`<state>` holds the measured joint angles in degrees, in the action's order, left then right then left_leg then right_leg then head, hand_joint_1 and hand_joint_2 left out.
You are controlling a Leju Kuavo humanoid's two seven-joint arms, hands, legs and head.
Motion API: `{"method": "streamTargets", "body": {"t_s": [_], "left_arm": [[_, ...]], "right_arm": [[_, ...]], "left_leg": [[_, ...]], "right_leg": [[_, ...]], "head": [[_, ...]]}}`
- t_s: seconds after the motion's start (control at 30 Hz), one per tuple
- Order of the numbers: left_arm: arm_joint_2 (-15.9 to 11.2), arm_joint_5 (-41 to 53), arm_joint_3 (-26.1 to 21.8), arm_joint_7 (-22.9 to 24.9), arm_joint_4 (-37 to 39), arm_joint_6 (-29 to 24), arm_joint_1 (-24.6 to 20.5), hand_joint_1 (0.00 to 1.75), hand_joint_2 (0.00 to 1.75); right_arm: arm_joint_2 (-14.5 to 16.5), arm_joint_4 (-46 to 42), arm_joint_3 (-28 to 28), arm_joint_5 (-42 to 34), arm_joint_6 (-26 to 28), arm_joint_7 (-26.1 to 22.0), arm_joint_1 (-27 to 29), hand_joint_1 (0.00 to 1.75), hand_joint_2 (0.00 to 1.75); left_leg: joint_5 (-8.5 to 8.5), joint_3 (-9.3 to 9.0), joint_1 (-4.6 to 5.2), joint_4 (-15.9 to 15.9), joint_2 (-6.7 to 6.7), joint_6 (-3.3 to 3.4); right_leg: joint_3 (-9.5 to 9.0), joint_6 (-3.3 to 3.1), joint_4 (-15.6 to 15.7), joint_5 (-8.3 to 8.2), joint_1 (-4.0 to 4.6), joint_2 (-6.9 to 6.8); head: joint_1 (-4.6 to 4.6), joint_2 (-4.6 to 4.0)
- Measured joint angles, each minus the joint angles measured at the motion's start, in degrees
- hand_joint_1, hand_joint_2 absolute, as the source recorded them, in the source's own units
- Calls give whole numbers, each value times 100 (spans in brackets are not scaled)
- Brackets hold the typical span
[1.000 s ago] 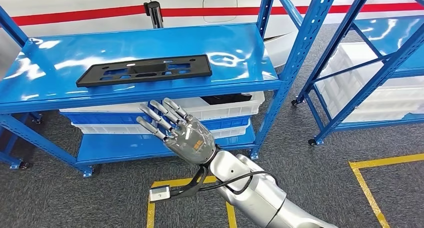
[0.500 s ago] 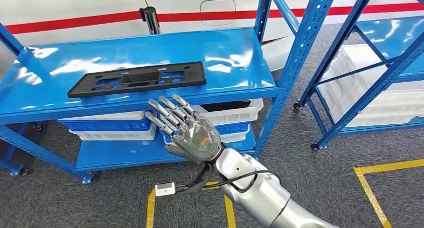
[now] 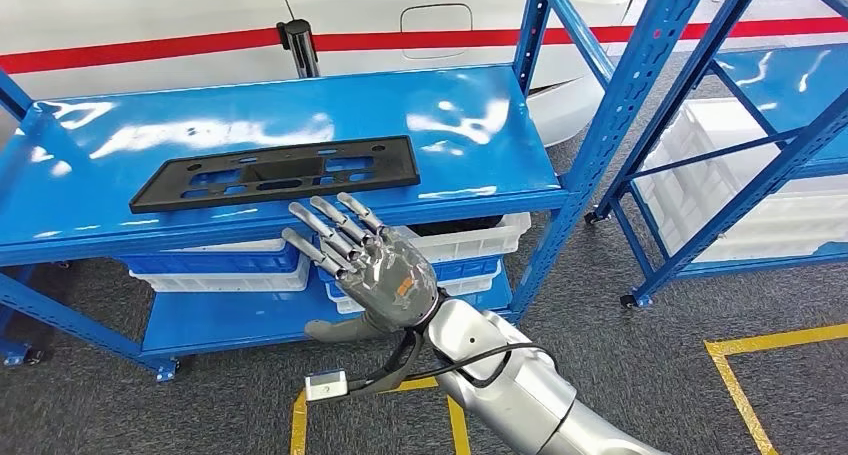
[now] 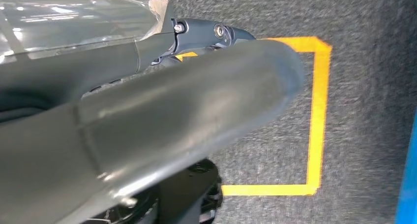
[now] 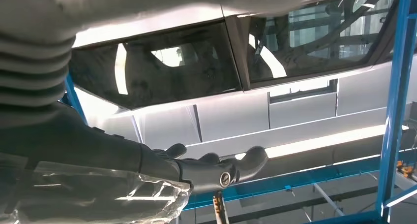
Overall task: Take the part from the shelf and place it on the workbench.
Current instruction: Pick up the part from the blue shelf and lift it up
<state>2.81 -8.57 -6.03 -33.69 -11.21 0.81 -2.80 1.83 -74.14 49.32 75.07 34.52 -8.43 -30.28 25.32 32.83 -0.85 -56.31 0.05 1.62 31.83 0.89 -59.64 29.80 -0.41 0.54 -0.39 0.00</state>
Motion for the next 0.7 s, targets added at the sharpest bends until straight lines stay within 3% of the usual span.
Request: {"method": "streamTargets", "body": {"t_s": [0.1,0.13,0.17,0.2,0.27,0.33,0.4,0.5,0.53,0.63,0.67,0.7], "left_arm": [[3,15,0,3,0,15,-7,0,0],[2,15,0,4,0,16,-6,0,0],[2,15,0,6,0,19,-4,0,0],[4,15,0,8,0,24,-4,0,0],[11,15,0,6,0,33,-5,0,0],[14,15,0,4,0,34,-10,0,0],[12,15,0,4,0,34,-15,0,0],[9,16,1,7,0,38,-17,0,0],[10,18,1,8,0,43,-17,0,0],[13,22,1,11,0,53,-10,0,0],[13,21,0,13,0,52,-7,0,0],[12,20,-1,15,0,52,-4,0,0]], "right_arm": [[-23,-9,-20,-12,57,-17,36,0,0],[-36,-9,-25,-12,58,-22,59,0,0],[-48,-9,-29,-12,58,-26,75,0,0],[-55,-9,-32,-13,58,-29,84,0,0],[-58,-9,-40,-22,61,-29,85,0,0],[-56,-11,-46,-37,65,-29,88,0,87],[-56,-17,-48,-45,69,-30,95,0,175],[-46,-37,-49,-44,78,-39,96,0,175],[-41,-44,-49,-43,83,-43,96,0,175],[-40,-51,-46,-41,91,-49,112,0,175],[-41,-51,-45,-41,91,-50,117,0,175],[-41,-52,-45,-41,91,-51,119,0,175]], "left_leg": [[46,-89,-5,36,5,72],[72,-116,-3,35,0,77],[101,-150,-2,33,-7,73],[134,-194,-3,29,-15,60],[216,-276,1,11,-31,12],[305,-315,21,-20,-59,-57],[360,-329,14,-34,-79,-119],[522,-255,-38,-249,-58,-206],[658,-130,-46,-505,-45,-233],[1065,493,-50,-1569,-28,-284],[1042,620,-51,-1713,-24,-291],[903,632,-53,-1631,-14,-289]], "right_leg": [[657,-32,-1115,334,-13,-12],[851,-11,-1371,361,-20,-12],[945,30,-1423,297,-26,-13],[909,86,-1223,133,-33,-16],[604,175,-422,-299,-51,-40],[365,148,108,-533,-64,-61],[321,58,174,-537,-53,-63],[296,-55,199,-516,-80,-84],[285,-87,205,-507,-91,-99],[270,-148,202,-474,-72,-161],[261,-157,201,-463,-68,-186],[246,-160,201,-452,-66,-213]], "head": [[4,-1],[4,-2],[5,-2],[5,-1],[10,-1],[4,-2],[-7,-2],[-17,-1],[-25,-1],[-41,-1],[-42,-1],[-42,-1]]}}
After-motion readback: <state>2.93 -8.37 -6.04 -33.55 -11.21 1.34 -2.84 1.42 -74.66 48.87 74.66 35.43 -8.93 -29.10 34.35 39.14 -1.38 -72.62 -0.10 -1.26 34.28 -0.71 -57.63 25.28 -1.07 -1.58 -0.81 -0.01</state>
